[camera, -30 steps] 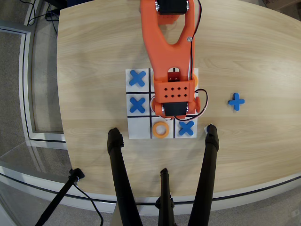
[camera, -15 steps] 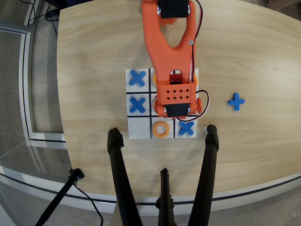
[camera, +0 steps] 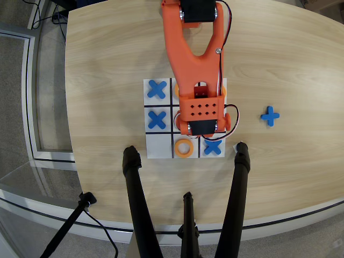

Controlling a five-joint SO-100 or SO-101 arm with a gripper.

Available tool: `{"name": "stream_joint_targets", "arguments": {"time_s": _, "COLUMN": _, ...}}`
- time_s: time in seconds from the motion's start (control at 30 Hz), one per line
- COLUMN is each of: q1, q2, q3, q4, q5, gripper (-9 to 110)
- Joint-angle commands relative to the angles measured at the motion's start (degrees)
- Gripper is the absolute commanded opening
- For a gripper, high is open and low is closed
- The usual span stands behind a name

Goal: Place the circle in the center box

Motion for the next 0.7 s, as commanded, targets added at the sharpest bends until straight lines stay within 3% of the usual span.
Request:
{"name": "stream_joint_targets", "arguments": {"time_s": 0.0, "q1": 0.0, "q2": 0.62, "q3": -2.11, "q4": 0.18, "q5": 0.26, "gripper": 6}}
{"name": "stream_joint_targets", "arguments": {"time_s": 0.67, "q1": 5.98, "q2": 15.03, "q3": -11.6, "q4": 14.5, "q5": -1.58, "gripper": 8}}
